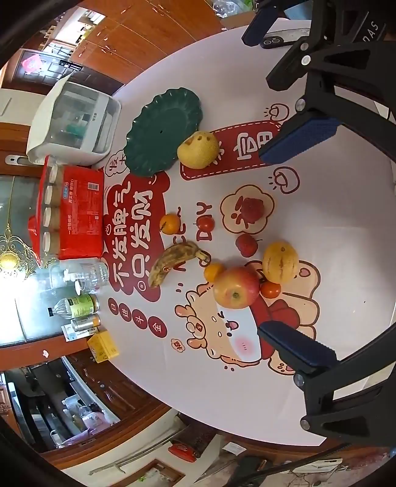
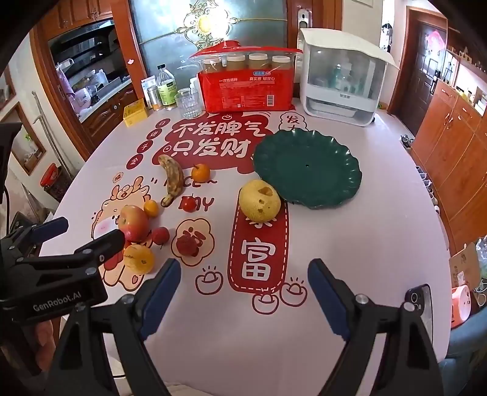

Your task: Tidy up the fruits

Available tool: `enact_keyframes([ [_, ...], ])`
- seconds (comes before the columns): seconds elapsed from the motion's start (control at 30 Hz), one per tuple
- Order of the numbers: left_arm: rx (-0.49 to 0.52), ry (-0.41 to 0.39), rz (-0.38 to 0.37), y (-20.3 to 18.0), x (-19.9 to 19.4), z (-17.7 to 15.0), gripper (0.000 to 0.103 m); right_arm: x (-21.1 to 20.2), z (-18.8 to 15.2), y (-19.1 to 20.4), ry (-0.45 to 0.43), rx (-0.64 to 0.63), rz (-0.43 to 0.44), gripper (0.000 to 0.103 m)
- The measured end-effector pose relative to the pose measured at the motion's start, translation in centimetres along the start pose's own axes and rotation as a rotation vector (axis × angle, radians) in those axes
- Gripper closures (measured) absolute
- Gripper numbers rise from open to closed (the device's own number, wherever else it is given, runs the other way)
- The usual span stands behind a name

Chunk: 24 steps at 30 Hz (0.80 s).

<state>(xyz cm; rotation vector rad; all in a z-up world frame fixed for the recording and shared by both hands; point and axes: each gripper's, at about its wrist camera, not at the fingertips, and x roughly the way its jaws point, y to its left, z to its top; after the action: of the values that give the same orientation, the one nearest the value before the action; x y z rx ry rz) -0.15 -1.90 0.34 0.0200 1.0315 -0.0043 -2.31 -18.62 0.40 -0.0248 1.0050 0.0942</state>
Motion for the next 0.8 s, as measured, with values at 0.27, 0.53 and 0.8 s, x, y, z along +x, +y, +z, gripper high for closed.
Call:
enact_keyframes([
  [0.27, 0.002, -0.002, -0.006, -0.2, -0.3, 0.1, 0.001, -0.8, -0.1, 0.1, -0.036, 0.003, -0.005, 0.017],
  [0.53, 0.012, 0.002, -0.020, -0.2, -0.5, -0.1, 0.001, -1.0, -0.2, 0.3, -0.045, 0.003, 0.000, 0.017],
  [0.8, 0.013, -0.009, -0.020, 0.1, -0.8, -0.4, 0.001, -1.3, -0.3, 0.8, -0.057, -0.005, 0.006, 0.017],
])
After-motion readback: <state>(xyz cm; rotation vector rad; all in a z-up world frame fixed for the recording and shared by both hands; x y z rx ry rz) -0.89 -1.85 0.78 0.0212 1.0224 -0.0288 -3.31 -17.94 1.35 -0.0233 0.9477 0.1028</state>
